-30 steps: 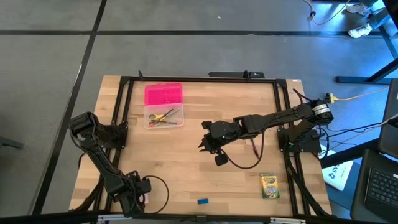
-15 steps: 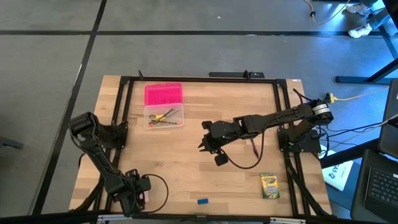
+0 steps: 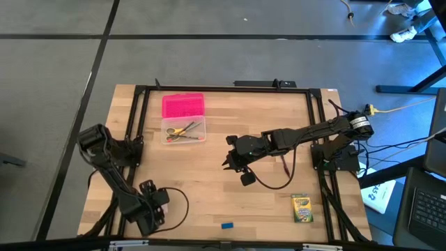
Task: Pack school essentials
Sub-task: Put the light pink sticky note into the pink supply box
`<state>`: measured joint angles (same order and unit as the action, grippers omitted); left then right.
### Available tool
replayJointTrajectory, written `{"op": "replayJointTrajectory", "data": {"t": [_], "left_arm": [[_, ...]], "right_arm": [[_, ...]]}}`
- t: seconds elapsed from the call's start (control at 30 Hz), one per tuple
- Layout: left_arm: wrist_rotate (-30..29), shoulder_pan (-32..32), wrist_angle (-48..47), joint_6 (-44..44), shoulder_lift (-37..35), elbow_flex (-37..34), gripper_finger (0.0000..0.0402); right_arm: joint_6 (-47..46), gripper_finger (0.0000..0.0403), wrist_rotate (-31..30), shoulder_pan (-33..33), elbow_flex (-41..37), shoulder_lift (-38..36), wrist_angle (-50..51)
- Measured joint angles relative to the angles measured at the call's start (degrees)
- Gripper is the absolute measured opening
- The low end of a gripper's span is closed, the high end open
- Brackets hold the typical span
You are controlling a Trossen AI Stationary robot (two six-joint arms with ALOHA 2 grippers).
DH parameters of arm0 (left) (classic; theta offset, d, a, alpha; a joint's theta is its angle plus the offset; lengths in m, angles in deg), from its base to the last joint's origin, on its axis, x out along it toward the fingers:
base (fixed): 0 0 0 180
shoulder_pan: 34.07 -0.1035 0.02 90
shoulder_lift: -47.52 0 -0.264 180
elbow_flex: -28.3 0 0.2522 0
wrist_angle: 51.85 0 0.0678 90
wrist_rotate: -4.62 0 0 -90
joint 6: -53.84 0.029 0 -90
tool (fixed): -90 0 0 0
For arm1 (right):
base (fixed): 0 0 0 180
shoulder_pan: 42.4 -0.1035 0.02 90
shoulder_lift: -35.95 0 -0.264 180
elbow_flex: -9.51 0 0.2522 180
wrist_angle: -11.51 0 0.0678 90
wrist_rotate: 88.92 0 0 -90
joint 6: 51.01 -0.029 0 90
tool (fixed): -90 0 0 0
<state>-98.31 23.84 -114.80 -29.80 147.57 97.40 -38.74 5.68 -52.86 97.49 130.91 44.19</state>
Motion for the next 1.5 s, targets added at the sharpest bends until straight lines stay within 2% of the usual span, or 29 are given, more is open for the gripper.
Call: {"op": "replayJointTrajectory", "data": {"t": [0.23, 0.5, 1.0, 1.27, 1.5], "left_arm": [[0.5, -0.3, -0.5, 1.6, -1.9, -0.2, 0.0352], [0.7, -0.3, 0.3, 4.5, -2.1, -0.2, 0.0397], [1.7, -0.1, 2.1, 7.6, -5.7, -0.1, 0.0399], [1.7, 0.3, 3.6, 8.3, -5.6, -0.1, 0.0399], [2.3, 0.3, 4.1, 10.8, -2.9, 0.0, 0.0399]], "right_arm": [[0.0, 0.0071, 0.0, 0.0, 0.0, 0.0, 0.0], [0.0, 0.0071, 0.0, 0.0, 0.0, 0.0, 0.0], [0.0, 0.0071, 0.0, 0.0, 0.0, 0.0, -0.1], [0.0, 0.0071, 0.0, 0.0, 0.0, 0.0, -0.2], [0.0, 0.0071, 0.0, 0.0, 0.0, 0.0, -0.3]]}}
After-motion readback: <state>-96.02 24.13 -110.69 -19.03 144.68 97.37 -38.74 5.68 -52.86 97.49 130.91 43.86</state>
